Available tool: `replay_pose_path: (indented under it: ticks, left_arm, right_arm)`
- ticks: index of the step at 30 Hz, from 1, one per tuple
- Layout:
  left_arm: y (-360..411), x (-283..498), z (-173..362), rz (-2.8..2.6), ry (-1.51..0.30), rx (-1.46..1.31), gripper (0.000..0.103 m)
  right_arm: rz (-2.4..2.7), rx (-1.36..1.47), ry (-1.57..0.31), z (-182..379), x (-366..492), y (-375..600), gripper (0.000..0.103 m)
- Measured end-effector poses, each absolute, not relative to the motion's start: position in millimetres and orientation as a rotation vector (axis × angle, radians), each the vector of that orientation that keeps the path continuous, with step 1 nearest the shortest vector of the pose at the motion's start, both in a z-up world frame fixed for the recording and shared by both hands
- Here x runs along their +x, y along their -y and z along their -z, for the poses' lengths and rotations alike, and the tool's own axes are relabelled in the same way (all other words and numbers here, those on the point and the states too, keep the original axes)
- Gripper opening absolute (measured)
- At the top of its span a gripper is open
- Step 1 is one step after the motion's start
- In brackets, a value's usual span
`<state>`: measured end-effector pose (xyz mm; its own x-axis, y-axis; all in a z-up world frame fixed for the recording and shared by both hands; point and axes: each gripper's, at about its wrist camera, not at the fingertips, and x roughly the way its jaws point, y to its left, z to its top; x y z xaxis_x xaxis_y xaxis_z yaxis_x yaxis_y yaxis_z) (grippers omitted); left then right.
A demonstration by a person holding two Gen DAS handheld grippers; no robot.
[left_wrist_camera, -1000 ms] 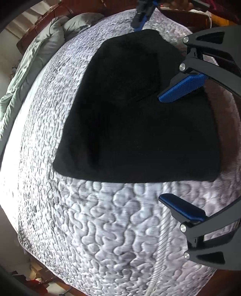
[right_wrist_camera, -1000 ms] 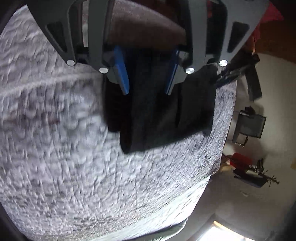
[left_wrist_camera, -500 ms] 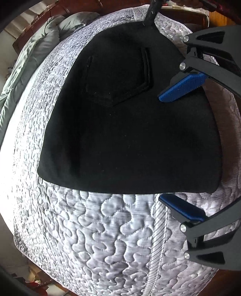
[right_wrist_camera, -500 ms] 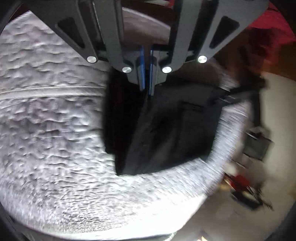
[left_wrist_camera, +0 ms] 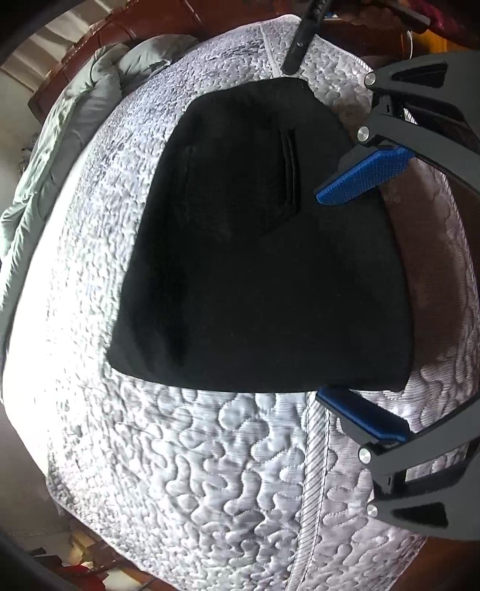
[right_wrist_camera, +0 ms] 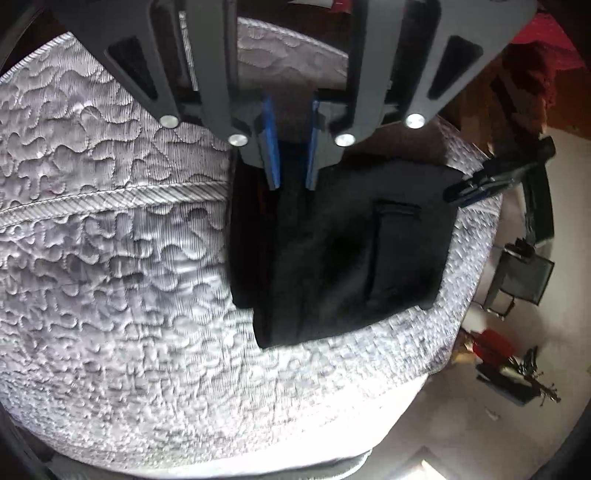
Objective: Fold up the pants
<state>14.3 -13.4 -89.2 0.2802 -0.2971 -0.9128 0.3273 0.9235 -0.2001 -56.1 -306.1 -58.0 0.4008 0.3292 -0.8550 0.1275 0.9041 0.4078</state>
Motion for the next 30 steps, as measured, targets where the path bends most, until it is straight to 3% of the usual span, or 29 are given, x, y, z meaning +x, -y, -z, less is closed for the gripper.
replay_pose_path:
  ticks: [4, 9, 12, 14, 18, 20, 22, 28, 30]
  left_arm:
    - [16.9, 6.9, 75.7, 0.446, -1.188, 0.028, 0.099]
    - [21.5, 4.8, 67.8, 0.458, -1.159, 0.052, 0.099]
    - [24.6, 5.3, 66.8, 0.455, -1.150, 0.064, 0.099]
    - [26.1, 8.2, 67.0, 0.450, -1.147, 0.071, 0.099]
    - [31.6, 11.3, 71.9, 0.441, -1.145, 0.093, 0.099]
    - [34.1, 12.0, 74.7, 0.438, -1.148, 0.099, 0.099]
    - [35.7, 12.6, 76.3, 0.441, -1.150, 0.100, 0.099]
    - [37.7, 13.9, 86.9, 0.443, -1.167, 0.122, 0.099]
    - [33.0, 16.7, 87.6, 0.466, -1.178, 0.107, 0.099]
  right_arm:
    - [-0.121, 0.375, -1.139, 41.1, -55.1, 295.9, 0.056]
    - [-0.101, 0.355, -1.170, 55.8, -35.7, 281.8, 0.060]
    - [-0.087, 0.366, -1.201, 69.6, -31.8, 281.9, 0.049]
    - [-0.082, 0.379, -1.229, 79.6, -29.8, 282.0, 0.035]
    - [-0.076, 0.373, -1.235, 83.7, -30.7, 279.3, 0.025]
    - [-0.063, 0.353, -1.227, 80.0, -30.6, 278.1, 0.011]
    - [-0.062, 0.348, -1.222, 77.2, -31.7, 279.5, 0.003]
    - [-0.065, 0.357, -1.242, 86.8, -33.5, 285.3, 0.006]
    - [-0.067, 0.360, -1.245, 87.8, -33.1, 284.7, 0.011]
